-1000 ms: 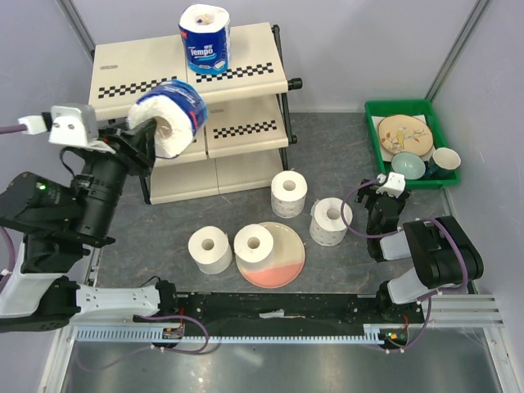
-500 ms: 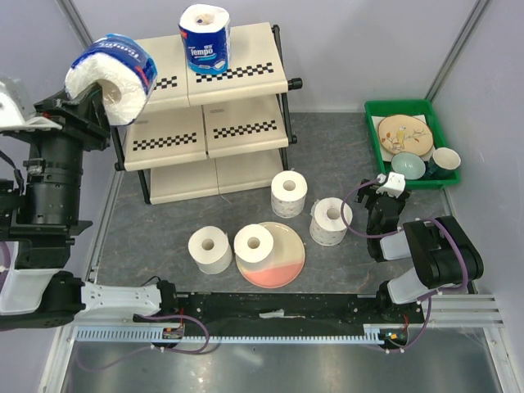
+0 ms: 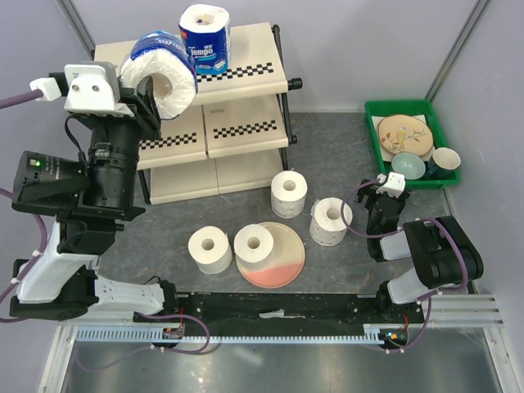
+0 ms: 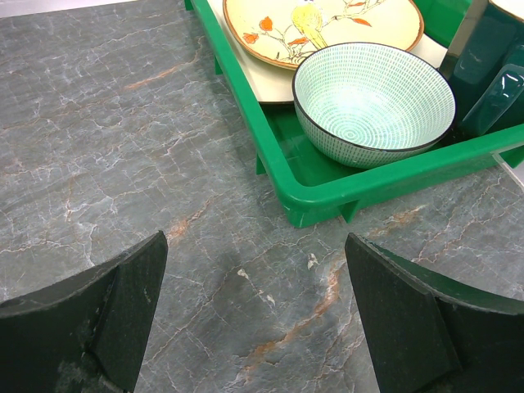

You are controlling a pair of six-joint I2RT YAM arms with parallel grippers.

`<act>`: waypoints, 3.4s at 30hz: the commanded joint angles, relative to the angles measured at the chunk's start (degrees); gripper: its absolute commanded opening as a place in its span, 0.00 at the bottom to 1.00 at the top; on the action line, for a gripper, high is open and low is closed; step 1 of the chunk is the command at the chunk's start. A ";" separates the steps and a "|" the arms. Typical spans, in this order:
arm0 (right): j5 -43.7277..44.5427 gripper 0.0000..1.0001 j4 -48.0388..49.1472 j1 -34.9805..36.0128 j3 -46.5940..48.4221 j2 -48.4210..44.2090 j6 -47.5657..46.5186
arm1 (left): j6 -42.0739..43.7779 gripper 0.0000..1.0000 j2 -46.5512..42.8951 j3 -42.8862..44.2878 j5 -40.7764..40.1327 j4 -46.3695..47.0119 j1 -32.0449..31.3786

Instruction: Place and organize the paper towels onto the shelf

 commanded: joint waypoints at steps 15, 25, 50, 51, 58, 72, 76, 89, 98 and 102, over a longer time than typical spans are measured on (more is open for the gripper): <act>-0.23 0.98 1.76 -0.06 0.80 -0.12 0.00 | -19.26 0.35 5.84 5.36 14.52 -17.09 16.11; -0.32 0.98 1.76 -0.06 0.71 -0.12 0.00 | -31.57 0.34 10.59 9.40 26.04 -25.62 34.12; -0.23 0.98 1.84 -0.14 0.71 -0.12 -0.08 | -47.58 0.33 18.41 19.96 46.87 -35.65 58.49; -0.32 0.98 1.84 -0.15 0.80 -0.21 -0.08 | -47.75 0.33 18.41 19.96 47.14 -35.65 58.75; -0.32 0.98 1.84 -0.06 0.80 -0.12 0.00 | -48.46 0.34 19.38 19.96 48.37 -35.65 60.42; -0.32 0.98 1.84 -0.06 0.80 -0.12 -0.08 | -48.11 0.35 19.82 19.69 49.07 -37.32 62.44; -0.23 0.98 1.84 -0.14 0.71 -0.12 0.00 | -49.51 0.35 22.19 23.55 52.58 -41.52 64.20; -0.32 0.98 1.85 -0.14 0.80 -0.12 -0.08 | -52.33 0.35 26.68 31.82 59.00 -48.22 68.16; -0.23 0.98 1.84 -0.06 0.71 -0.12 -0.08 | -52.59 0.38 26.32 32.17 60.32 -48.57 68.51; -0.23 0.98 1.84 -0.06 0.71 -0.12 0.00 | -52.59 0.38 25.97 32.43 60.33 -48.57 68.60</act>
